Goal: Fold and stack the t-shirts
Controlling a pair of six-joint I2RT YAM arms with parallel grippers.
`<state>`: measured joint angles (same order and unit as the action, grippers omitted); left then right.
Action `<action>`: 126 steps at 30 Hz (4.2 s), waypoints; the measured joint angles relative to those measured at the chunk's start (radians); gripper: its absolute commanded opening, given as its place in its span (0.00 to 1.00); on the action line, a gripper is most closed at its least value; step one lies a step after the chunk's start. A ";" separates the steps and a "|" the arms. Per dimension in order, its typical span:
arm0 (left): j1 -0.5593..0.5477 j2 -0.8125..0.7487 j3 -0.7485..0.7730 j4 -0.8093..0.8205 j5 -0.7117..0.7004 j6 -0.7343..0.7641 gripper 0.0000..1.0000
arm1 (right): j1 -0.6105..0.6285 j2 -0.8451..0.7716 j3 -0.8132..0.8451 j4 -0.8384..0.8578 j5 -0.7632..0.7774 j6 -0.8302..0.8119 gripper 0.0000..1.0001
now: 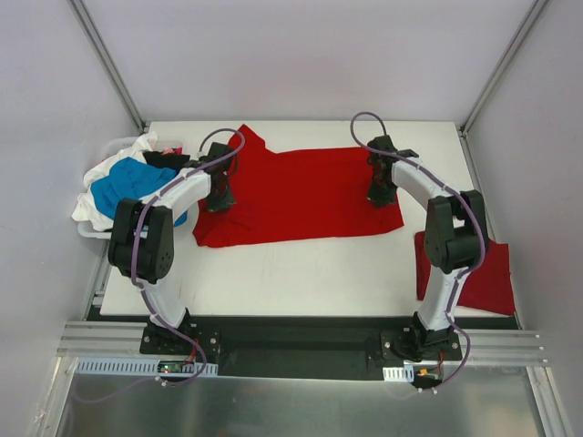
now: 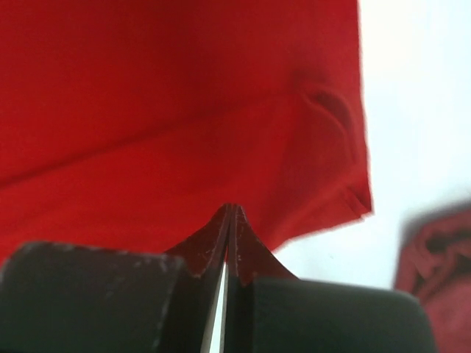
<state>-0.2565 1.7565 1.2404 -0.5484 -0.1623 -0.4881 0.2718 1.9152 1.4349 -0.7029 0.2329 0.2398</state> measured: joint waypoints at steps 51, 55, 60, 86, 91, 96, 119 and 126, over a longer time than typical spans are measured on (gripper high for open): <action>-0.013 0.023 -0.122 0.113 -0.005 -0.045 0.00 | 0.042 -0.260 -0.466 0.160 -0.164 0.169 0.01; -0.013 0.025 -0.119 0.109 -0.003 -0.029 0.00 | 0.017 -0.288 -0.496 0.146 -0.174 0.180 0.01; -0.012 0.025 -0.119 0.109 -0.003 -0.011 0.00 | -0.034 -0.313 -0.519 0.124 -0.171 0.179 0.01; -0.031 0.159 0.705 -0.243 -0.022 0.008 0.60 | -0.095 -0.059 0.349 -0.126 -0.351 0.018 0.84; 0.024 0.266 0.819 -0.316 0.087 -0.027 0.55 | -0.137 0.009 0.419 -0.151 -0.465 0.033 0.84; 0.102 0.315 0.793 -0.352 0.198 -0.072 0.42 | -0.191 0.000 0.339 -0.126 -0.521 0.061 0.80; 0.213 0.608 0.935 -0.208 0.465 -0.179 0.46 | -0.312 0.015 0.276 0.086 -0.743 0.094 0.78; 0.213 0.525 0.783 -0.232 0.234 -0.167 0.49 | -0.316 0.085 0.273 0.061 -0.729 0.057 0.78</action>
<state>-0.0437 2.2814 2.0232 -0.7799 0.0719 -0.6548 -0.0441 2.0006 1.7077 -0.6415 -0.4961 0.2970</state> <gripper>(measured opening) 0.486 0.782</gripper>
